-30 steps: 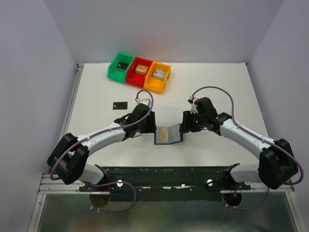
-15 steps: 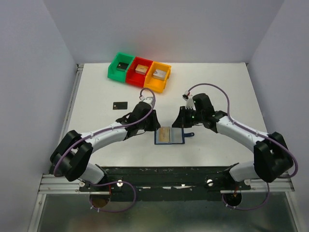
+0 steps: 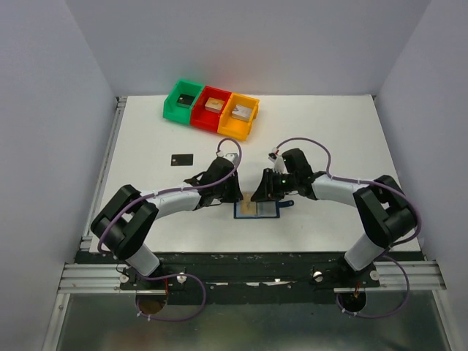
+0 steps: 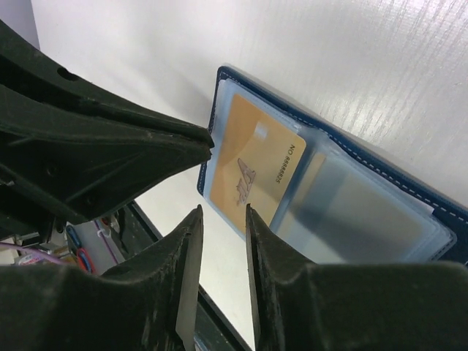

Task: Take the credit cards out of the card holder
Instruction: Remove the credit card from the card holder.

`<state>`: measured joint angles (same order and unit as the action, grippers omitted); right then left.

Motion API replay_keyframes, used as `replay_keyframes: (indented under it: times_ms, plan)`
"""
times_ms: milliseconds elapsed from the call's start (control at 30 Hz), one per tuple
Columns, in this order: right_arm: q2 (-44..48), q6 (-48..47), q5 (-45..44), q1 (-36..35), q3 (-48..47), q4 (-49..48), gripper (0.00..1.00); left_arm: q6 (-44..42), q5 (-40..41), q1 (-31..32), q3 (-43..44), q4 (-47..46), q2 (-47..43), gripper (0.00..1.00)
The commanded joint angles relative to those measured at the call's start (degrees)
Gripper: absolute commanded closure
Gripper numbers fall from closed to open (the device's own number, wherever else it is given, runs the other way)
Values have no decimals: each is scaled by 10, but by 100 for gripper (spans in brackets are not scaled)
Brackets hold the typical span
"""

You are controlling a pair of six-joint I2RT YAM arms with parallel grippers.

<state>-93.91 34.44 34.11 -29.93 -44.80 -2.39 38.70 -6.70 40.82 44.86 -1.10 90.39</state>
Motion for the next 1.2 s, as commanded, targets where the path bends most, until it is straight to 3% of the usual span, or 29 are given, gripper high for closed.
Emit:
replay_keyframes:
  times_ms: [0, 833, 1167]
  plan:
    - [-18, 12, 13, 1, 10, -34, 61, 7, -2, -2, -4, -3, 8, 82]
    - [-47, -17, -44, 1, 4, 23, 56, 7, 13, -3, -4, 24, 25, 84]
    - [-56, 5, -12, 1, 16, -22, 57, 8, 12, -2, -5, 25, 33, 84]
